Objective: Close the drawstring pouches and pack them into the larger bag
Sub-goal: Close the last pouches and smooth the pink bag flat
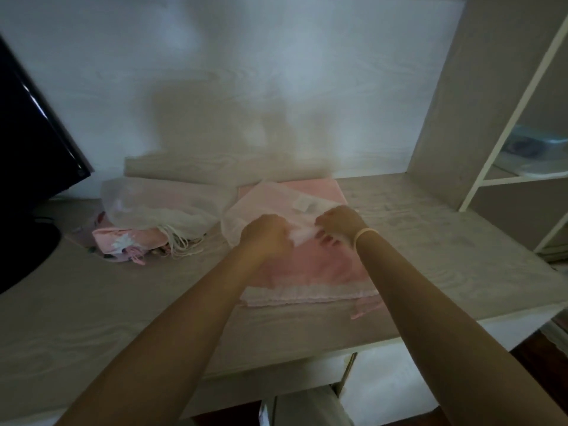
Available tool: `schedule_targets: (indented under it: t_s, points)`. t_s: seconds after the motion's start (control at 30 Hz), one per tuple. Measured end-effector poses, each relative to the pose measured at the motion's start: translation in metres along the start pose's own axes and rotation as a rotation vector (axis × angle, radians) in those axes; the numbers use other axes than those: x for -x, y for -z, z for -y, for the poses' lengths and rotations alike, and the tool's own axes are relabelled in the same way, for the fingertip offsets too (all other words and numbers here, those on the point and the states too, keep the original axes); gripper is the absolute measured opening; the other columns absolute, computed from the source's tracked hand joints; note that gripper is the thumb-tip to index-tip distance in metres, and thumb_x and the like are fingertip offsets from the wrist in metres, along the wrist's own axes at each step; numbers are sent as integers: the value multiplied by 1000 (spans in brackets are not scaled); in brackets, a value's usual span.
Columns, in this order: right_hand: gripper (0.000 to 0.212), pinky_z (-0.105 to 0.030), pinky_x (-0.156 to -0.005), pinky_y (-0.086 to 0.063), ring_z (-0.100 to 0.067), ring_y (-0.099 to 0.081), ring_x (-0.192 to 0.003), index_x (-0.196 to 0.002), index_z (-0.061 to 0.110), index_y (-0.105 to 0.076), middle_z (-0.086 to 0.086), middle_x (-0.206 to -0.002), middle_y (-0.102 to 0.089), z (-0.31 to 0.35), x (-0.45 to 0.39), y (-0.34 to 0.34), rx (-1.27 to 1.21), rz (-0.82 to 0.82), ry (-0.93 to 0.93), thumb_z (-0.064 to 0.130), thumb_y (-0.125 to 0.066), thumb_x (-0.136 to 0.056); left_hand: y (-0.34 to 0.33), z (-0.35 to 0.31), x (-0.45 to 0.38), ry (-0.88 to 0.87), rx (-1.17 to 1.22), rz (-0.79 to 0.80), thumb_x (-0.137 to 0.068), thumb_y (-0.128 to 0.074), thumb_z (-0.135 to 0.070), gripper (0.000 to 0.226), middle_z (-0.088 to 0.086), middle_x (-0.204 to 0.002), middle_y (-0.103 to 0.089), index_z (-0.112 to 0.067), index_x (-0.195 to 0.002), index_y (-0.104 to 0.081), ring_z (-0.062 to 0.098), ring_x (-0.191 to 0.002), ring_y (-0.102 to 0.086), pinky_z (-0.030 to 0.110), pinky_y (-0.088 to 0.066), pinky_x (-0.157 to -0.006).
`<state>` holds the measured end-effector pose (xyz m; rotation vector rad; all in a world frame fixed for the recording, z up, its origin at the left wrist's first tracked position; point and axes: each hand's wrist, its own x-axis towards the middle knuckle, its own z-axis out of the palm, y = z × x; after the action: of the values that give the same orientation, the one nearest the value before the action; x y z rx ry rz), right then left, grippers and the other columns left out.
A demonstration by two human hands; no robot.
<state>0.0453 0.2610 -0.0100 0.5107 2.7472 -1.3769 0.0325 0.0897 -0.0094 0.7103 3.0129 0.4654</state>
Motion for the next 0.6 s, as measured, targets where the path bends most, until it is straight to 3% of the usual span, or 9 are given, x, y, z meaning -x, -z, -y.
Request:
schedule_targets:
  t_s: [0.07, 0.1, 0.17, 0.2, 0.27, 0.37, 0.47, 0.53, 0.6]
  points:
    - [25, -41, -77, -57, -32, -68, -85, -98, 8, -71, -11, -85, -72, 23, -5, 0, -112, -219, 167, 22, -54, -86, 13, 10, -5, 49, 220, -128, -89, -59, -26, 27, 15, -83, -59, -16, -65, -49, 33, -86, -59, 31, -33, -62]
    - [27, -39, -83, -55, -27, -67, -92, -110, 18, -68, -6, -93, -70, 38, -4, -2, -183, -281, 263, 23, -54, -87, 22, 14, -7, 96, 318, -237, -90, -57, -25, 30, 13, -78, -55, -17, -64, -44, 33, -82, -57, 31, -31, -62]
    - [51, -29, -90, -48, -16, -60, -104, -139, 35, -43, 0, -113, -61, 75, 3, -16, -313, -247, 450, 20, -54, -91, 45, 32, -8, 215, 507, -496, -93, -54, -22, 20, 12, -84, -58, -16, -75, -48, 28, -82, -53, 33, -32, -65]
    - [62, -28, -93, -45, -16, -56, -110, -145, 39, -31, -1, -122, -57, 94, 6, -26, -341, -211, 525, 18, -55, -92, 58, 46, -8, 287, 594, -610, -94, -52, -20, 13, 15, -91, -61, -13, -83, -51, 29, -85, -54, 34, -34, -67]
    - [68, -28, -99, -42, -18, -51, -119, -148, 38, -24, -7, -132, -51, 122, 5, -52, -264, -124, 610, 15, -55, -92, 84, 81, -6, 457, 742, -758, -94, -48, -16, 10, 20, -104, -63, -7, -95, -54, 32, -95, -57, 35, -38, -73]
    - [64, -32, -103, -37, -25, -45, -130, -150, 32, -27, -11, -142, -46, 144, -6, -89, 29, 13, 569, 18, -53, -93, 109, 139, 1, 695, 843, -829, -95, -44, -10, 28, 21, -123, -59, 0, -119, -52, 34, -111, -58, 35, -45, -88]
    - [61, -35, -105, -36, -30, -44, -131, -150, 31, -25, -12, -147, -42, 157, -20, -123, 171, 90, 470, 29, -51, -95, 122, 187, 14, 845, 865, -784, -94, -48, -8, 43, 18, -137, -52, 0, -135, -39, 33, -121, -54, 37, -44, -99]
    - [59, -38, -107, -36, -32, -44, -131, -150, 34, -24, -11, -149, -39, 169, -24, -144, 186, 135, 430, 37, -48, -96, 126, 215, 25, 895, 836, -723, -90, -54, -11, 60, 17, -142, -46, -3, -143, -28, 34, -124, -51, 41, -43, -103]
    - [56, -39, -108, -36, -33, -43, -132, -149, 35, -26, -11, -150, -38, 179, -25, -160, 201, 163, 410, 41, -45, -97, 127, 231, 37, 880, 690, -735, -86, -59, -13, 62, 14, -143, -41, -9, -141, -31, 34, -125, -47, 46, -44, -102]
